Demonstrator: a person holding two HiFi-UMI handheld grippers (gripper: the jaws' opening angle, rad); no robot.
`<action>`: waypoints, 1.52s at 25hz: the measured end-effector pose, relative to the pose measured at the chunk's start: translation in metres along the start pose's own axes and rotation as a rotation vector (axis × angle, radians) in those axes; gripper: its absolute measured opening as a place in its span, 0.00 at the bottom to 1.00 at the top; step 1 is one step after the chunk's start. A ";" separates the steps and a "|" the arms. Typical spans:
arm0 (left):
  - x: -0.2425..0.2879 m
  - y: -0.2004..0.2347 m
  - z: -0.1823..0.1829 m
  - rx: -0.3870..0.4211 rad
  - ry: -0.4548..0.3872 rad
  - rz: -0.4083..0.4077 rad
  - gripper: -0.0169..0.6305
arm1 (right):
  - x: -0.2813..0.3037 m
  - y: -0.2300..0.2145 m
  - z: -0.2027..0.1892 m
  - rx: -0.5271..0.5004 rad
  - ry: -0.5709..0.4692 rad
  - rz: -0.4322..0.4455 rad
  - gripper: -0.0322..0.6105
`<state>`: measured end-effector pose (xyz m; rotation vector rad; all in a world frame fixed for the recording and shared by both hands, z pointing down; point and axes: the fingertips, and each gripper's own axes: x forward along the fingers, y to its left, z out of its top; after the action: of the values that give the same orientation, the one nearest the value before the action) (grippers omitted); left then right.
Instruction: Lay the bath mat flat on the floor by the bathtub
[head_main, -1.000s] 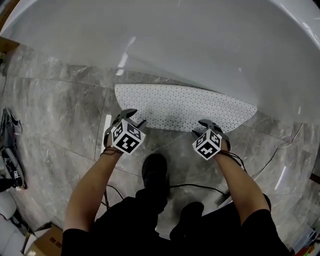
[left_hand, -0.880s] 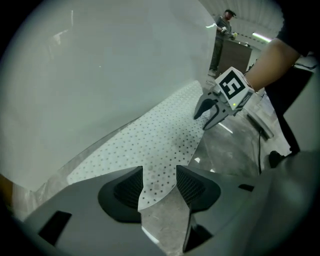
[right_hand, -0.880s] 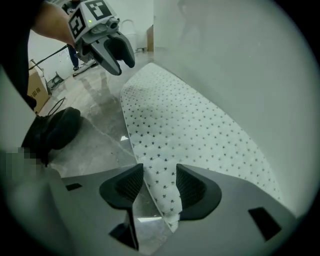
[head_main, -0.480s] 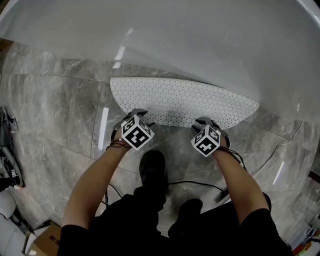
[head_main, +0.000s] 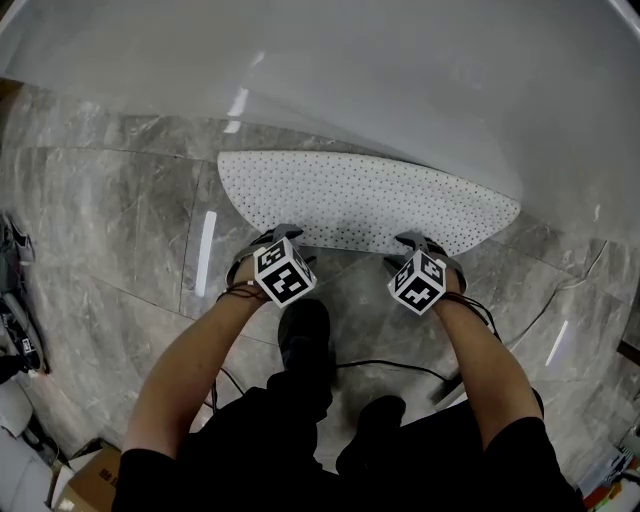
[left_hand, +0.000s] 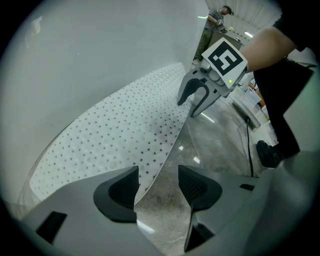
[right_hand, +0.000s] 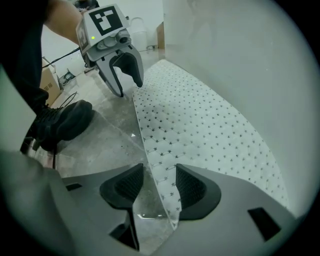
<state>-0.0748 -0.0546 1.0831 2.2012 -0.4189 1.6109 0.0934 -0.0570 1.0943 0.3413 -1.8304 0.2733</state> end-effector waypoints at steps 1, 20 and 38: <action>0.001 -0.001 0.000 0.005 0.003 -0.002 0.41 | -0.001 -0.001 0.001 -0.010 -0.009 -0.002 0.36; 0.011 -0.018 0.014 0.052 0.007 -0.028 0.41 | -0.004 -0.007 -0.017 0.027 -0.009 -0.039 0.53; 0.013 -0.009 0.044 0.163 -0.026 0.108 0.43 | -0.029 -0.038 0.001 0.179 -0.171 -0.018 0.11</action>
<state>-0.0298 -0.0673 1.0819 2.3588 -0.4349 1.7300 0.1139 -0.0901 1.0661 0.5187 -1.9746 0.4072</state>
